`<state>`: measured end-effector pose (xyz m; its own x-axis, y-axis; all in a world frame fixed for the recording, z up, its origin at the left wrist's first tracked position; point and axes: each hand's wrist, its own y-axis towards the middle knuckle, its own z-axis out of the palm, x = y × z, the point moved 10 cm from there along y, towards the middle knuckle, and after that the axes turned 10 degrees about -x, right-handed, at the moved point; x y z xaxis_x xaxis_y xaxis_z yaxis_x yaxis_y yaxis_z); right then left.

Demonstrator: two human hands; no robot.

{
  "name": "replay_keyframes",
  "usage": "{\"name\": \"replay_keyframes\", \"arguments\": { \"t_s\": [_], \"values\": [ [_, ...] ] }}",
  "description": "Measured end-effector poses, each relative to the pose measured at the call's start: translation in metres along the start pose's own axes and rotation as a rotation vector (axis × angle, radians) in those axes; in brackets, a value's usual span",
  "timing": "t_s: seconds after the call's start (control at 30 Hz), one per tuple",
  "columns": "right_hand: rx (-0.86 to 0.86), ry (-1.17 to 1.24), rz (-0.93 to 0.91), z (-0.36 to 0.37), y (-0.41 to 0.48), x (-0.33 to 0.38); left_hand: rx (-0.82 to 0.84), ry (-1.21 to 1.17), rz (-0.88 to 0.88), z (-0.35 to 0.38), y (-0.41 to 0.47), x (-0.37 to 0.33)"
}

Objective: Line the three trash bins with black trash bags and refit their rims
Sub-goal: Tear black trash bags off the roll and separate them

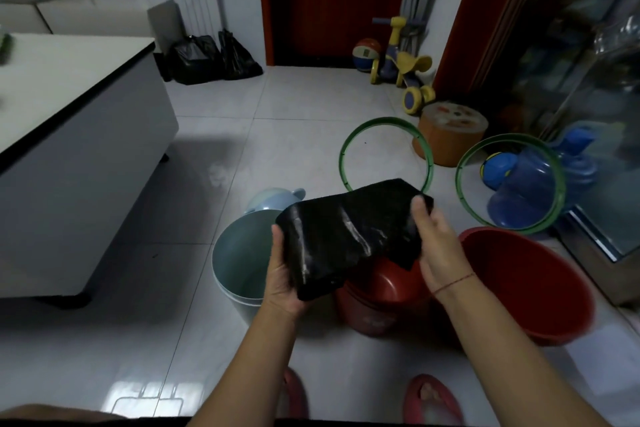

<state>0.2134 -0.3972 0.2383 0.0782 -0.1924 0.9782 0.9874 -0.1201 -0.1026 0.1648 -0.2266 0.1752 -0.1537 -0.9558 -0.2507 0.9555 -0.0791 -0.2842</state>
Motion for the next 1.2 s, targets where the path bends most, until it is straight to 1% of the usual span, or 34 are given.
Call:
{"name": "replay_keyframes", "arguments": {
  "t_s": [0.07, 0.13, 0.2, 0.37, 0.47, 0.53, 0.6, 0.67, 0.7, 0.77, 0.83, 0.9, 1.0, 1.2],
  "values": [
    [0.079, -0.122, -0.018, 0.019, -0.021, -0.01, -0.043, 0.115, -0.038, -0.001, 0.003, 0.005],
    [0.172, -0.121, -0.013, 0.043, -0.04, -0.02, -0.07, 0.252, -0.057, 0.0, 0.003, 0.012],
    [0.205, -0.098, -0.018, 0.059, -0.052, -0.027, -0.093, 0.371, -0.055, 0.0, 0.003, 0.018],
    [0.097, -0.099, -0.036, 0.059, -0.044, -0.041, -0.111, 0.522, 0.033, 0.004, 0.006, 0.017],
    [0.067, -0.128, -0.048, 0.053, -0.04, -0.042, -0.165, 0.587, 0.126, -0.001, 0.009, 0.01],
    [0.052, -0.132, -0.038, 0.05, -0.038, -0.042, -0.197, 0.617, 0.137, -0.004, 0.009, 0.009],
    [0.033, -0.117, -0.02, 0.045, -0.036, -0.043, -0.213, 0.625, 0.092, -0.006, 0.006, 0.013],
    [0.018, -0.098, -0.011, 0.042, -0.035, -0.042, -0.2, 0.547, 0.002, -0.006, 0.001, 0.02],
    [0.019, -0.09, -0.018, 0.041, -0.034, -0.041, -0.177, 0.454, -0.057, -0.006, -0.002, 0.025],
    [0.012, -0.071, -0.036, 0.038, -0.033, -0.037, -0.078, 0.246, -0.128, -0.002, -0.009, 0.031],
    [-0.009, -0.064, -0.044, 0.033, -0.03, -0.034, -0.001, 0.099, -0.124, 0.001, -0.013, 0.031],
    [-0.023, -0.066, -0.063, 0.027, -0.028, -0.03, 0.057, 0.004, -0.104, 0.002, -0.017, 0.027],
    [-0.046, -0.05, -0.08, 0.017, -0.022, -0.023, 0.086, -0.075, -0.078, -0.001, -0.02, 0.019],
    [-0.155, -0.093, -0.123, -0.027, 0.001, -0.007, 0.102, -0.091, -0.012, -0.009, -0.02, -0.001]
  ]
}}
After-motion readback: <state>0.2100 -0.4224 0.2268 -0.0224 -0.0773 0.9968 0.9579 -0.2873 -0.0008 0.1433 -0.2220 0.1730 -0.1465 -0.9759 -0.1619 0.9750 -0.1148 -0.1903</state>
